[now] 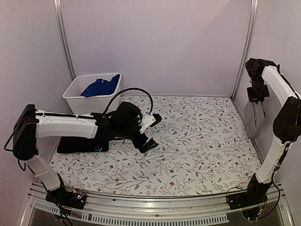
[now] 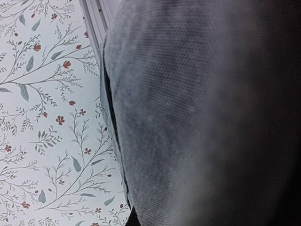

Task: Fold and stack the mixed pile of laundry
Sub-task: Turn over the square-folded T-shirt at the center of the board.

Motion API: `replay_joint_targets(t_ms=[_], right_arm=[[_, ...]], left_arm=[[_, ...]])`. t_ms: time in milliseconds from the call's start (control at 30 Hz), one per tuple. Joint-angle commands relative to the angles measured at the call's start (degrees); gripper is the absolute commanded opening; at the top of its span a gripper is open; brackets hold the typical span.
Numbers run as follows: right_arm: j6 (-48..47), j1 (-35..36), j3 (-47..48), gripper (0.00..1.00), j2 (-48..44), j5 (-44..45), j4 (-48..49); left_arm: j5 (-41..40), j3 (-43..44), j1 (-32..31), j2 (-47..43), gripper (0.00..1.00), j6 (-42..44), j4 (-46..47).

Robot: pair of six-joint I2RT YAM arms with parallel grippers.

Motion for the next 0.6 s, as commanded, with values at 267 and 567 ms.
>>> replay_joint_targets(t_ms=[267,567], right_arm=[[2.1,18.0,4.9,0.01,15.4,8.3,-0.9],[1.5,30.9,10.7,0.02,27.1,0.3,-0.8]], left_arm=[[1.6,-2.7,6.0,-2.8,1.0,0.7,-2.5],[10.0,-10.8,13.2,-12.2,1.0,-6.3,2.1]])
